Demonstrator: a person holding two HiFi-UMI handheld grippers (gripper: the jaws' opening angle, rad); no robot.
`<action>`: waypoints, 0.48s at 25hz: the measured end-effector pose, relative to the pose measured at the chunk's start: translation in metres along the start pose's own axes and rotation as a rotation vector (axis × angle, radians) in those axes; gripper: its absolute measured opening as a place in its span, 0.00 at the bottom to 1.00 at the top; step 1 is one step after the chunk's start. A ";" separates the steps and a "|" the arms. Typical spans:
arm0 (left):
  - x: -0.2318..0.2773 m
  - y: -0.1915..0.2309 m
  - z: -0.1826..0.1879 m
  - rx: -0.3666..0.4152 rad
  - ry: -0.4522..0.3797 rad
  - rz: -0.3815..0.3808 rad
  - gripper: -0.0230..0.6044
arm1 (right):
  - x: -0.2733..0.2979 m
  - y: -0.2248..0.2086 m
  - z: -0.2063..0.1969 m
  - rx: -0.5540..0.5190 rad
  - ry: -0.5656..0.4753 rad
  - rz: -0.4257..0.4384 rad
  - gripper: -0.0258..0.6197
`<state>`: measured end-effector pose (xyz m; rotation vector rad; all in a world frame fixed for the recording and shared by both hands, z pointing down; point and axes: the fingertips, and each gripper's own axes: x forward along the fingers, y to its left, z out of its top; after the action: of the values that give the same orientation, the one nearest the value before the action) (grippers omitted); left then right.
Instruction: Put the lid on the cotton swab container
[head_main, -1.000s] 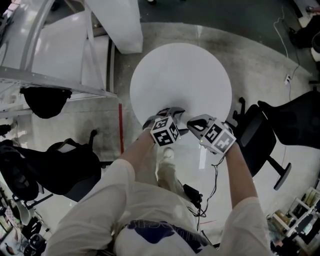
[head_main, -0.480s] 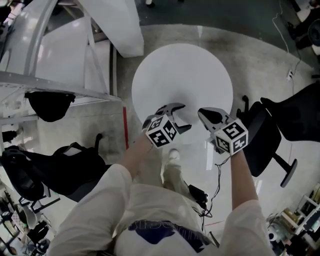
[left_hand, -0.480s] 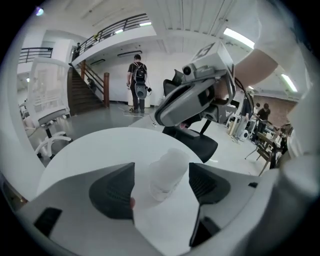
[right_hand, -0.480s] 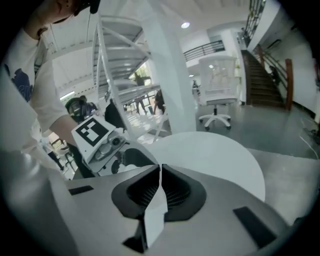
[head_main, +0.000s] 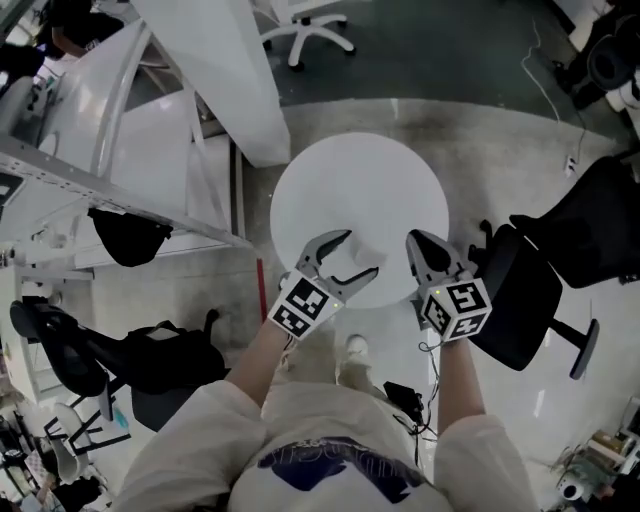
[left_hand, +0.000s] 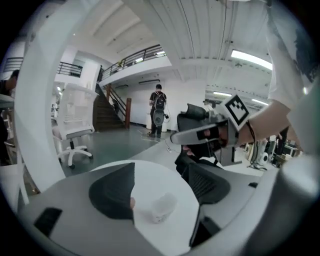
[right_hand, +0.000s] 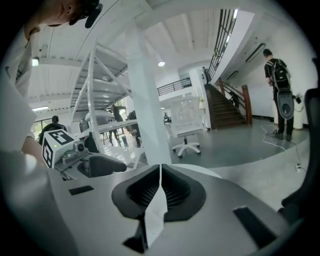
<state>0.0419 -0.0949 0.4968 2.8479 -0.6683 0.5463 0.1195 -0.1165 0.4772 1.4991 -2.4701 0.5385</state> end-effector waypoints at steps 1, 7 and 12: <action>-0.009 0.000 0.016 -0.009 -0.040 0.035 0.57 | -0.008 0.002 0.008 -0.010 -0.022 -0.029 0.07; -0.066 -0.014 0.106 -0.006 -0.277 0.230 0.51 | -0.061 0.016 0.054 -0.025 -0.162 -0.159 0.06; -0.098 -0.030 0.155 0.065 -0.389 0.356 0.32 | -0.098 0.027 0.095 -0.052 -0.269 -0.210 0.05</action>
<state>0.0228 -0.0664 0.3138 2.9348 -1.2581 0.0473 0.1423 -0.0641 0.3505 1.8890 -2.4481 0.2472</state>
